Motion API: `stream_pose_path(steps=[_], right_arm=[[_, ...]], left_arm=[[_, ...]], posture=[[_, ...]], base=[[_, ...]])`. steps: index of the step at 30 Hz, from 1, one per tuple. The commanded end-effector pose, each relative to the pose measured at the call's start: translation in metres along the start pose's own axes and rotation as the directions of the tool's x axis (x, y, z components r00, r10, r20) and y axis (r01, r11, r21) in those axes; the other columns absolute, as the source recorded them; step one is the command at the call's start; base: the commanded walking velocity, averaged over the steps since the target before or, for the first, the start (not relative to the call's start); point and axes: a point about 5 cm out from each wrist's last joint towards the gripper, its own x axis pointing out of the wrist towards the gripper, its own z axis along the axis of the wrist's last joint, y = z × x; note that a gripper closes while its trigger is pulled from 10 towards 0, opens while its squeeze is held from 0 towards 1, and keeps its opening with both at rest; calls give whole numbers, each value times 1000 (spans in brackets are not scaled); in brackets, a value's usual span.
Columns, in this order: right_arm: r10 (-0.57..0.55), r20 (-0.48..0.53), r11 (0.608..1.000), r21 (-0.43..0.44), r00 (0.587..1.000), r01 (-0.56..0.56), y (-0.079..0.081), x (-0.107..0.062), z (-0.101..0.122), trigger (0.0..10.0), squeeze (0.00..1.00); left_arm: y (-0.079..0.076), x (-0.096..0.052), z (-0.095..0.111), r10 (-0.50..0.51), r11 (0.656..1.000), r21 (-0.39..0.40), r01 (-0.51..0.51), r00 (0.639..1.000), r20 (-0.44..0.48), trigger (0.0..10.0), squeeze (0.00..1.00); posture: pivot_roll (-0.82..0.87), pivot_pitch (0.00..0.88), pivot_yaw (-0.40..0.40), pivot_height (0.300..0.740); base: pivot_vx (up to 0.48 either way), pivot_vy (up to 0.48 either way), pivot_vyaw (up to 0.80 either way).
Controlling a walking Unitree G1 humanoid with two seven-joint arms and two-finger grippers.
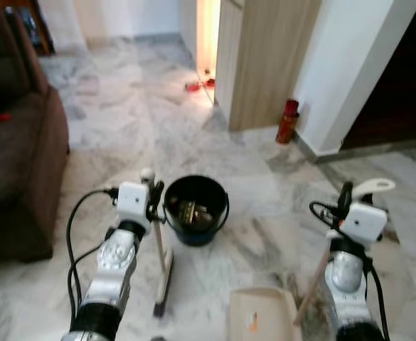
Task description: Sweep floor
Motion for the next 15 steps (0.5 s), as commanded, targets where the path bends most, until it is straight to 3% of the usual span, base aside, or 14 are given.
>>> stream_pose_path(steps=[1, 6, 15], right_arm=[[-22, 26, 1000, 18, 999, 22, -3, 3, 5, 10000, 0], [-20, 14, 1000, 19, 1000, 20, -2, 3, 4, 10000, 0], [-6, 2, 1000, 17, 1000, 6, -1, 2, 3, 10000, 0]], left_arm=[[0, 6, 10, -7, 1000, 15, 6, 999, 43, 10000, 0], [2, 8, 10, -17, 1000, 17, 17, 999, 39, 10000, 0], [-1, 10, 11, -22, 1000, 7, 22, 999, 46, 10000, 0]], posture=[[112, 55, -9, 740], [104, 51, -5, 740], [107, 27, -7, 740]], base=[[0, 0, 0], [0, 0, 0], [0, 0, -800]])
